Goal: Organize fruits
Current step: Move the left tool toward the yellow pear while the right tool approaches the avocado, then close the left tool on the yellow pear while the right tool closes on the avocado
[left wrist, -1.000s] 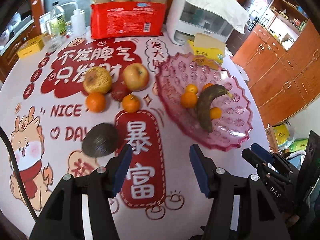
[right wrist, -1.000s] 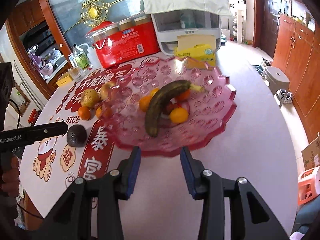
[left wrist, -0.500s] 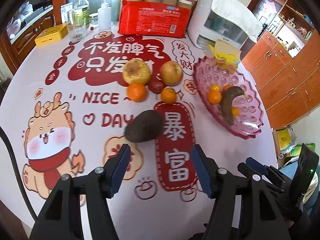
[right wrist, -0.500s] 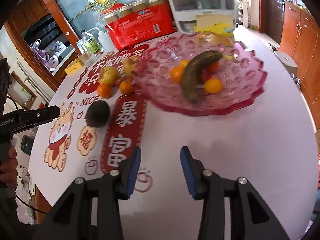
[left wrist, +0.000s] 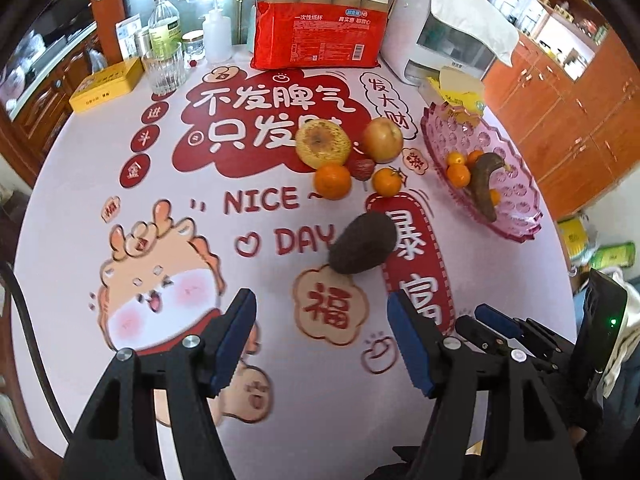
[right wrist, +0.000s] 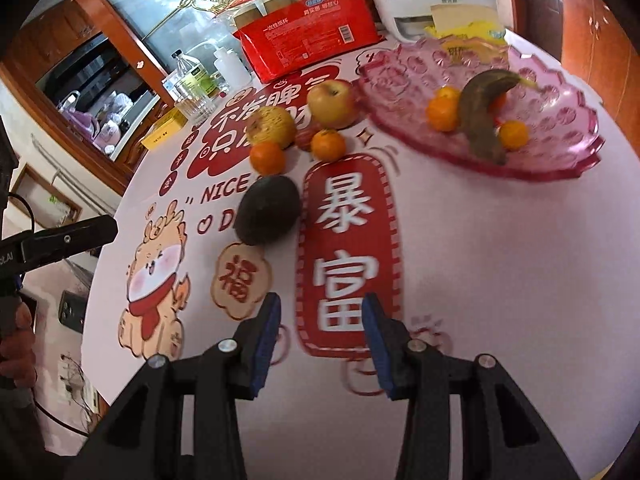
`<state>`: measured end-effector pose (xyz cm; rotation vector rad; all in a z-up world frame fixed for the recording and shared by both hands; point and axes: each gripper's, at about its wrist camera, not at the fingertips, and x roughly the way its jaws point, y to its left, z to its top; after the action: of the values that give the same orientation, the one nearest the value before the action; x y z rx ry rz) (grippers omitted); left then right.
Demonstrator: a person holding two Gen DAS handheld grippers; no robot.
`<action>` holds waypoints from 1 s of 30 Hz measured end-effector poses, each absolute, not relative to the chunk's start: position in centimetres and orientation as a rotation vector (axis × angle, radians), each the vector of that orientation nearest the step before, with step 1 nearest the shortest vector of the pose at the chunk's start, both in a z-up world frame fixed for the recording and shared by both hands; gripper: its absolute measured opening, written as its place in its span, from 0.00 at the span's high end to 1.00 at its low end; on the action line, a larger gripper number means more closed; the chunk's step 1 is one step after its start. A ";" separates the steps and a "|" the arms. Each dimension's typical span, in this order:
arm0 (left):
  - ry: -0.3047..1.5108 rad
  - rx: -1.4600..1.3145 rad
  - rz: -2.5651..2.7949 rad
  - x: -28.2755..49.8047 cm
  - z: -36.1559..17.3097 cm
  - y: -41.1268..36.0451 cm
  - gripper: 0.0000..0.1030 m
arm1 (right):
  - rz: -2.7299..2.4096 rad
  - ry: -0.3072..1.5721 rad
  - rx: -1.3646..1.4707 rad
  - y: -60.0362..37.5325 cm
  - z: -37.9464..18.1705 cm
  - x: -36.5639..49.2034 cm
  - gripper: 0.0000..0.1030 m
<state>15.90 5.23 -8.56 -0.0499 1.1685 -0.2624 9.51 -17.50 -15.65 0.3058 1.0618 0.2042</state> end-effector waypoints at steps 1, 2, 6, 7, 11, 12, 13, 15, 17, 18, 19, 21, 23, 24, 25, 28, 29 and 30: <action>1.169 -0.039 -0.269 16.1 -8.5 5.6 0.33 | 0.199 1.060 0.316 -17.1 -15.8 9.4 0.52; 1.170 -0.027 -0.277 16.4 -8.5 6.0 0.32 | 0.191 1.059 0.332 -16.5 -15.9 9.4 0.49; 1.182 0.030 -0.306 17.9 -8.4 7.3 0.29 | 0.162 1.057 0.399 -14.8 -16.6 9.7 0.44; 1.184 0.040 -0.312 18.3 -8.4 7.4 0.27 | 0.157 1.056 0.411 -14.5 -16.7 9.8 0.43; 1.188 0.077 -0.333 20.2 -8.1 8.0 0.23 | 0.132 1.049 0.475 -13.3 -17.0 10.6 0.40; 1.190 0.080 -0.339 21.0 -7.9 8.2 0.23 | 0.131 1.050 0.486 -13.2 -17.1 10.8 0.39; 1.191 0.082 -0.342 21.5 -7.8 8.2 0.20 | 0.128 1.052 0.497 -13.1 -17.2 11.1 0.39; 1.191 0.092 -0.348 22.9 -7.6 8.2 0.20 | 0.116 1.054 0.520 -12.7 -17.2 11.8 0.39; 1.192 0.106 -0.353 24.0 -7.5 8.0 0.20 | 0.112 1.055 0.536 -12.5 -17.2 12.5 0.39; 1.190 0.112 -0.352 24.8 -7.5 7.9 0.20 | 0.109 1.057 0.537 -12.4 -17.3 12.7 0.39; 1.190 0.113 -0.351 25.4 -7.5 7.7 0.19 | 0.110 1.059 0.538 -12.2 -17.4 13.1 0.39; 1.197 0.114 -0.345 26.9 -7.7 7.3 0.19 | 0.118 1.065 0.535 -12.0 -17.7 13.9 0.39; 1.204 0.118 -0.343 28.1 -7.9 6.9 0.19 | 0.119 1.068 0.529 -11.8 -18.1 14.6 0.39; 1.206 0.123 -0.341 29.0 -8.1 6.5 0.19 | 0.121 1.067 0.526 -11.7 -18.3 15.0 0.39; 1.209 0.124 -0.341 29.7 -8.3 6.3 0.19 | 0.123 1.067 0.524 -11.6 -18.4 15.2 0.39; 1.244 0.096 -0.362 31.6 -9.4 5.0 0.19 | 0.121 1.067 0.506 -11.4 -18.8 15.9 0.39; 1.259 0.094 -0.363 32.0 -9.8 4.6 0.19 | 0.117 1.065 0.502 -11.4 -18.9 16.0 0.39; 1.270 0.098 -0.360 32.4 -10.4 4.2 0.19 | 0.113 1.063 0.495 -11.3 -19.0 16.3 0.39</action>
<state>32.42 4.17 -10.38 0.0980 1.2696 -0.3603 16.26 -11.34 -19.04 0.4947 1.0631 0.1128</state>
